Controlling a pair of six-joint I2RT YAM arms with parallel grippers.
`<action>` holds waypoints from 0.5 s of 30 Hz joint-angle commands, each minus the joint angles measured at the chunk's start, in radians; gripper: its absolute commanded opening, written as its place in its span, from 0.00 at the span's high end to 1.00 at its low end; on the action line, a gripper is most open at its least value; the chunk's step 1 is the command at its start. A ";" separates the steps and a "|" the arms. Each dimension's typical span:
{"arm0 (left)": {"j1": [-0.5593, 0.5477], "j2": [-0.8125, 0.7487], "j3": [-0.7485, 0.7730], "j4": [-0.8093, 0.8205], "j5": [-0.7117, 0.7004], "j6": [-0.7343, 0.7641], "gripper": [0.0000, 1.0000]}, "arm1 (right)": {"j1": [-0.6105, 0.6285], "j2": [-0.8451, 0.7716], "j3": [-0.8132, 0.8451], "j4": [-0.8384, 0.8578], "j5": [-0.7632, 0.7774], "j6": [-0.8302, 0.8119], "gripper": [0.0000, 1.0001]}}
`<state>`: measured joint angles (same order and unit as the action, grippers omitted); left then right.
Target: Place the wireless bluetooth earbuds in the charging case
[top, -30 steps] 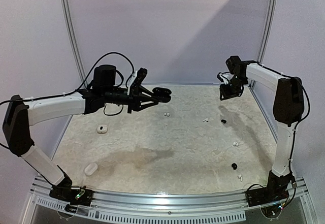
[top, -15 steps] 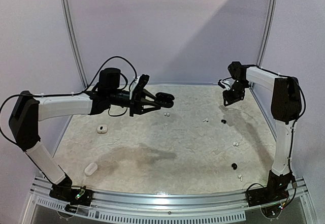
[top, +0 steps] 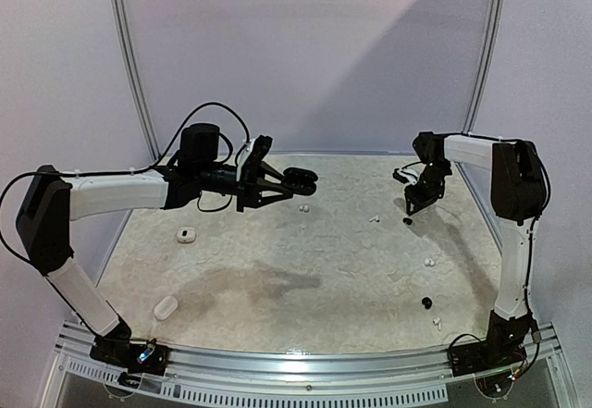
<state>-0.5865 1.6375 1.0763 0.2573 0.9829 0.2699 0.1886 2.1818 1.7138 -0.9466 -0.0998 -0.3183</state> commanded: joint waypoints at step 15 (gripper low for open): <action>0.008 -0.004 0.004 0.017 -0.013 0.015 1.00 | 0.000 -0.010 -0.117 0.048 -0.079 0.013 0.72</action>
<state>-0.5865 1.6375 1.0763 0.2573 0.9756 0.2699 0.1883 2.1811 1.6455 -0.8814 -0.1421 -0.3172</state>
